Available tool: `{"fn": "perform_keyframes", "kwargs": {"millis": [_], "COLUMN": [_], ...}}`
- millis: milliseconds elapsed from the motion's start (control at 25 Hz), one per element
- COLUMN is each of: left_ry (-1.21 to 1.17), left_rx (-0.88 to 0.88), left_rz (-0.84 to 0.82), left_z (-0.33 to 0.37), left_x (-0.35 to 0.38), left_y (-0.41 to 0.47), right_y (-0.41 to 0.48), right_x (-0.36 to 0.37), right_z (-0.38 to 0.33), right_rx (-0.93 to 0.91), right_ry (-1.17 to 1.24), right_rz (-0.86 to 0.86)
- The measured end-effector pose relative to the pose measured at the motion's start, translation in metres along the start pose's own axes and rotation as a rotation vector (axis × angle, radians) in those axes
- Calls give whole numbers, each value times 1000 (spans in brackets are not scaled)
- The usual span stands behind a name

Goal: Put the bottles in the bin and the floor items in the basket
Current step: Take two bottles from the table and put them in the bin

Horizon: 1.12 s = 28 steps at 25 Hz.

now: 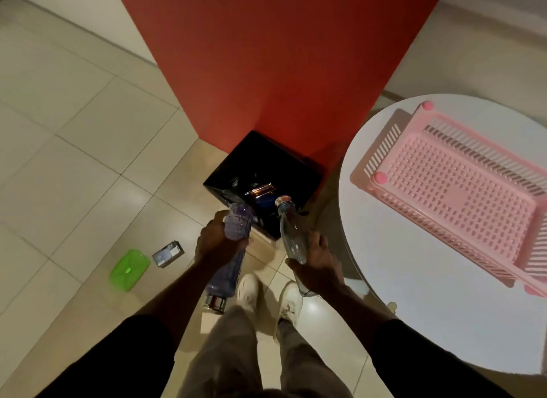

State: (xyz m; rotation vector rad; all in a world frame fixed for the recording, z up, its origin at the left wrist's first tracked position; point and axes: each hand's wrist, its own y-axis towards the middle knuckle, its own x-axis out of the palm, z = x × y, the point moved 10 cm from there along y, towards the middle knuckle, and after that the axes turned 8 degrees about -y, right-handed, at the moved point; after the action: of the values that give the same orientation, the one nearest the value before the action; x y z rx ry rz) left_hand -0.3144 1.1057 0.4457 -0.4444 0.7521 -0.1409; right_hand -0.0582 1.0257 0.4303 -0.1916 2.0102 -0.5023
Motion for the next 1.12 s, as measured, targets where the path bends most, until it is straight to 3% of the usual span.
{"fn": "perform_keyframes", "kwargs": {"millis": [240,600,760,920,1120], "left_ry": [-35,-114,-75,82,318], "left_rx": [1,-38,-29,-61,241], "left_rz": [-83,-2,-8,-99,-263], "left_z": [14,-11,-17,-24,-20], "left_x": [24,52,74,89,93], "left_y": [148,326,356,349,271], "right_y": [85,212,253,252,200], "right_x": [18,74,88,90,89], "right_z": [-3,-11,-15,-11,-15], "right_rx": [186,315,323,310,270], "right_ry": [101,188,187,-32,-68], "right_rz": [20,80,60,57,56]}}
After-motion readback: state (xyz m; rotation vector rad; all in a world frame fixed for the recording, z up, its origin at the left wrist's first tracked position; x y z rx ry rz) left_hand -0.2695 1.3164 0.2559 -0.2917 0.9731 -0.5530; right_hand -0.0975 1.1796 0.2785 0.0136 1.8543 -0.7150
